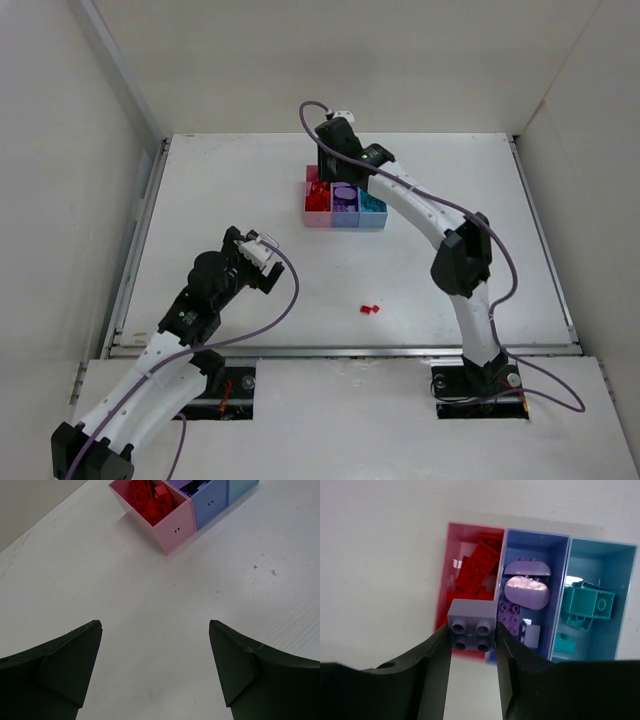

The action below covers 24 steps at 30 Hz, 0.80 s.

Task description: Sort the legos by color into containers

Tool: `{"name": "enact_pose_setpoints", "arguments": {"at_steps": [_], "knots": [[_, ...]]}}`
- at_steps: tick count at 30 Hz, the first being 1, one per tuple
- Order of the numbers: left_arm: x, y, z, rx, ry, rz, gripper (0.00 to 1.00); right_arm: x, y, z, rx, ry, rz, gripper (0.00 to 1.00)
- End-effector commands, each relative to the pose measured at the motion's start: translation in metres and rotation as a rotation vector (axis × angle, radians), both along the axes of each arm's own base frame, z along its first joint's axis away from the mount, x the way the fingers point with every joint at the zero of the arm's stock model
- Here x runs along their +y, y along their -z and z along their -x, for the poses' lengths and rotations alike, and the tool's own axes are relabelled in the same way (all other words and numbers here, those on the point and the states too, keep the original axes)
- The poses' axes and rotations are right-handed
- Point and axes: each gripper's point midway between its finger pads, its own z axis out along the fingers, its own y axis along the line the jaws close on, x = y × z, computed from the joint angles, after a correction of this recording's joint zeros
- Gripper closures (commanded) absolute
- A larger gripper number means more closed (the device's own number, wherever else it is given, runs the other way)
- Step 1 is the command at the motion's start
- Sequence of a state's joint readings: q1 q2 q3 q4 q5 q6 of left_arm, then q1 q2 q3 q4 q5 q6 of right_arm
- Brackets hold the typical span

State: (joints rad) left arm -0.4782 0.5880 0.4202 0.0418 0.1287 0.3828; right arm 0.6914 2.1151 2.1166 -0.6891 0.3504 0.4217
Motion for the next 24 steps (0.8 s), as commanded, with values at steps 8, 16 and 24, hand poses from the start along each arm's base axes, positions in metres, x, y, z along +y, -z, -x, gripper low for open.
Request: {"name": "enact_pose_setpoints", "arguments": {"at_steps": [8,16,24], "knots": [[0.012,0.0,-0.013,-0.016,-0.09,0.004,0.14,-0.02,0.036,-0.056,-0.009,0.0,0.065,0.86],[0.02,0.008,-0.018,0.007,-0.126,-0.011,0.14,-0.019,0.054,-0.056,0.03,-0.063,0.06,0.52],[0.02,0.008,-0.018,0.007,-0.126,-0.011,0.14,-0.035,0.021,-0.048,-0.017,-0.021,0.068,0.04]]}}
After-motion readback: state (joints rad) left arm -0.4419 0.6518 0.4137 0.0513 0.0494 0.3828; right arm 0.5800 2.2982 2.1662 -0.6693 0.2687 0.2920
